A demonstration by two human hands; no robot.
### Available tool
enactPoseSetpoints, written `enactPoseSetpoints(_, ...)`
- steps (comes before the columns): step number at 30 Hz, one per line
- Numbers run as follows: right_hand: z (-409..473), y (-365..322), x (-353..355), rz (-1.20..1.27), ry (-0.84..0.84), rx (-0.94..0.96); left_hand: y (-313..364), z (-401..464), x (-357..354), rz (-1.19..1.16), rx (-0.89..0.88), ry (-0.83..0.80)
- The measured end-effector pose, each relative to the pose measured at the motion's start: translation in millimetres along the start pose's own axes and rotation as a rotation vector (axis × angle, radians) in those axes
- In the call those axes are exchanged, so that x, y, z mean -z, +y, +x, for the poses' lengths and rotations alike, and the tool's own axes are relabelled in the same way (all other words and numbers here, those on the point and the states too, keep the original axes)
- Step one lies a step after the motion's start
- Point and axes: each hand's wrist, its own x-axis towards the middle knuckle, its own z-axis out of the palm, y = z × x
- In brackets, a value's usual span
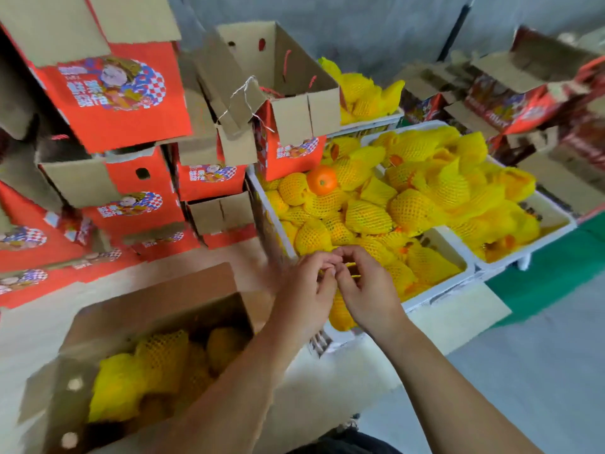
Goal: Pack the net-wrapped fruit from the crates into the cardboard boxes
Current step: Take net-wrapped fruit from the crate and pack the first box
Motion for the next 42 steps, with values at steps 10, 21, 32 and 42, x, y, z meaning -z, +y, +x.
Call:
enactPoseSetpoints(10,129,86,56,-0.769,-0.146,0.183,-11,51,-72,0.411,0.021,0.095)
enactPoseSetpoints(21,117,86,66,-0.387,-0.099,0.171,28,56,-98,-0.289,0.429,0.315)
enactPoseSetpoints(32,137,114,126,-0.84,-0.065,0.206,30,69,-129,-0.897,0.613,0.466)
enactPoseSetpoints(42,124,110,114,-0.541,0.066,0.153,16,54,-125,-0.964,0.596,0.408)
